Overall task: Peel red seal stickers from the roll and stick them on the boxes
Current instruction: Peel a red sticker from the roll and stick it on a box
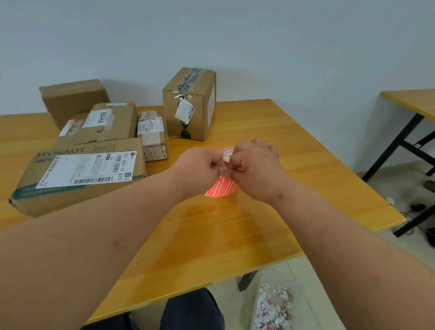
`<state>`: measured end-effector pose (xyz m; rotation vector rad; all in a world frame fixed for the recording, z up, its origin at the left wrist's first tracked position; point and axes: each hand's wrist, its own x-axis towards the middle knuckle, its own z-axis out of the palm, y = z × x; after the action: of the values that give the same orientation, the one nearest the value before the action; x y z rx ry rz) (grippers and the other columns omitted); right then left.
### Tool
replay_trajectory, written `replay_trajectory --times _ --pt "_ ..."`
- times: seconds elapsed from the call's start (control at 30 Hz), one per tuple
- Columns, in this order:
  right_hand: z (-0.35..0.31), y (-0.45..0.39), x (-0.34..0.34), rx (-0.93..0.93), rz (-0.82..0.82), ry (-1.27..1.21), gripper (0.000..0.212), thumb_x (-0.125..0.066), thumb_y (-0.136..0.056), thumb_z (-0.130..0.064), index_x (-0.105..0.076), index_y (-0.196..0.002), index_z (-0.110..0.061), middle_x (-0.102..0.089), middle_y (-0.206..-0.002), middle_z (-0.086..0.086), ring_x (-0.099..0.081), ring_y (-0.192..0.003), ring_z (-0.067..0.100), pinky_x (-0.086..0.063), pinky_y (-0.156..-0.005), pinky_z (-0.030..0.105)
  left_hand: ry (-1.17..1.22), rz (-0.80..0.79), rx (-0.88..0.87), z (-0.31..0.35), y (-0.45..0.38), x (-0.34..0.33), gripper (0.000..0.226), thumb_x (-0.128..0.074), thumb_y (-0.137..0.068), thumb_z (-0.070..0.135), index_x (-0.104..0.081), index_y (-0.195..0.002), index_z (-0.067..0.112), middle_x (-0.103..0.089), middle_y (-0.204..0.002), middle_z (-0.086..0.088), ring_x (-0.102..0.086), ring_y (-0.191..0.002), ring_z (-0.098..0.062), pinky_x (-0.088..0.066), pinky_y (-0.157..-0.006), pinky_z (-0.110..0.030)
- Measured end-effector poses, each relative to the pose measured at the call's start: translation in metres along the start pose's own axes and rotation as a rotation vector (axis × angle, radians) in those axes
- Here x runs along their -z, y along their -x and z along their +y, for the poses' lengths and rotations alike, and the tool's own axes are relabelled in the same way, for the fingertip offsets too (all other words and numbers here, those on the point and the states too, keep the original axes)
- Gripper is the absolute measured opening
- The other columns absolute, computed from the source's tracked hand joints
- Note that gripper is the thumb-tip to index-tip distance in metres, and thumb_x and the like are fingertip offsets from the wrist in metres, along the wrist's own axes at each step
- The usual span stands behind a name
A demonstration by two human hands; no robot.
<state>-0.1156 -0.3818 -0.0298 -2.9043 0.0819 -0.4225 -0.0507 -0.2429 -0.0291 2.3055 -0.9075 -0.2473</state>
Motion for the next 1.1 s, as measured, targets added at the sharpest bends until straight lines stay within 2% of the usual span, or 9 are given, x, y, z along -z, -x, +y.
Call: replay_trajectory --times 0.07,0.23,0.3,0.37,0.43,0.63,0.8,1.0,1.1 --pt "0.000 0.000 0.001 -0.005 -0.010 0.013 0.011 -0.062 -0.089 -0.031 -0.069 -0.083 -0.024 -0.049 -0.093 -0.012 -0.041 -0.105 0.019 -0.026 -0.094 0.039 0.016 -0.010 0.016 0.000 -0.001 0.001 0.019 -0.054 -0.096 0.014 -0.063 -0.086 0.002 -0.050 -0.068 -0.001 -0.044 -0.062 -0.014 -0.039 -0.056 -0.025" --pt "0.003 -0.002 0.006 -0.087 -0.076 0.028 0.016 -0.067 -0.082 -0.044 -0.068 -0.089 -0.029 -0.054 -0.102 -0.007 -0.040 -0.109 0.017 -0.026 -0.094 0.038 -0.027 -0.052 0.048 0.001 -0.001 0.001 0.025 -0.052 -0.099 0.020 -0.054 -0.074 0.020 -0.053 -0.069 0.002 -0.048 -0.062 -0.012 -0.041 -0.056 -0.025" --pt "0.003 -0.002 0.006 -0.098 -0.114 0.085 0.020 -0.067 -0.082 -0.044 -0.069 -0.095 -0.030 -0.054 -0.105 -0.005 -0.039 -0.111 0.019 -0.027 -0.095 0.040 -0.013 -0.046 0.060 0.002 0.000 0.003 0.024 -0.051 -0.099 0.022 -0.055 -0.075 0.020 -0.058 -0.073 -0.001 -0.053 -0.065 -0.016 -0.045 -0.058 -0.028" --pt "0.003 -0.002 0.006 -0.092 -0.136 0.112 0.020 -0.065 -0.084 -0.043 -0.070 -0.098 -0.031 -0.054 -0.106 -0.006 -0.037 -0.113 0.021 -0.027 -0.096 0.041 0.045 -0.063 0.075 0.002 0.000 0.005 0.023 -0.051 -0.100 0.026 -0.061 -0.085 0.011 -0.068 -0.085 -0.011 -0.065 -0.080 -0.028 -0.056 -0.072 -0.039" --pt "0.003 -0.001 0.006 -0.093 -0.140 0.104 0.019 -0.065 -0.084 -0.044 -0.070 -0.098 -0.032 -0.053 -0.107 -0.007 -0.036 -0.114 0.021 -0.026 -0.097 0.042 0.124 -0.094 0.101 0.002 0.002 0.008 0.030 -0.051 -0.099 0.031 -0.063 -0.095 0.004 -0.071 -0.094 -0.017 -0.068 -0.091 -0.033 -0.056 -0.084 -0.051" --pt "0.001 0.001 0.008 -0.089 -0.145 0.073 0.012 -0.064 -0.083 -0.044 -0.066 -0.086 -0.032 -0.049 -0.101 -0.009 -0.035 -0.111 0.019 -0.025 -0.094 0.041 0.098 -0.127 0.114 0.001 0.003 0.011 0.019 -0.059 -0.096 0.026 -0.066 -0.086 0.012 -0.073 -0.089 -0.009 -0.071 -0.086 -0.025 -0.058 -0.082 -0.049" --pt "-0.003 -0.002 0.008 -0.071 -0.166 0.087 0.022 -0.065 -0.085 -0.045 -0.054 -0.069 -0.034 -0.050 -0.099 -0.009 -0.034 -0.109 0.019 -0.028 -0.095 0.043 0.040 -0.085 0.094 0.005 0.004 0.012 0.025 -0.056 -0.097 0.027 -0.065 -0.091 0.004 -0.071 -0.093 -0.018 -0.068 -0.091 -0.034 -0.057 -0.081 -0.050" --pt "-0.004 -0.003 0.007 -0.054 -0.124 0.063 0.014 -0.067 -0.084 -0.040 -0.063 -0.074 -0.031 -0.053 -0.101 -0.012 -0.034 -0.111 0.020 -0.023 -0.093 0.040 0.069 -0.057 0.120 0.006 0.003 0.009 0.029 -0.056 -0.098 0.026 -0.062 -0.097 -0.003 -0.068 -0.099 -0.025 -0.062 -0.079 -0.030 -0.055 -0.080 -0.049" --pt "-0.003 -0.001 0.006 -0.040 -0.108 0.072 0.013 -0.066 -0.085 -0.039 -0.069 -0.080 -0.028 -0.055 -0.102 -0.012 -0.034 -0.111 0.020 -0.021 -0.091 0.039 0.107 -0.059 0.143 0.005 0.002 0.008 0.027 -0.056 -0.098 0.025 -0.062 -0.096 -0.002 -0.069 -0.098 -0.024 -0.067 -0.091 -0.038 -0.055 -0.082 -0.051"
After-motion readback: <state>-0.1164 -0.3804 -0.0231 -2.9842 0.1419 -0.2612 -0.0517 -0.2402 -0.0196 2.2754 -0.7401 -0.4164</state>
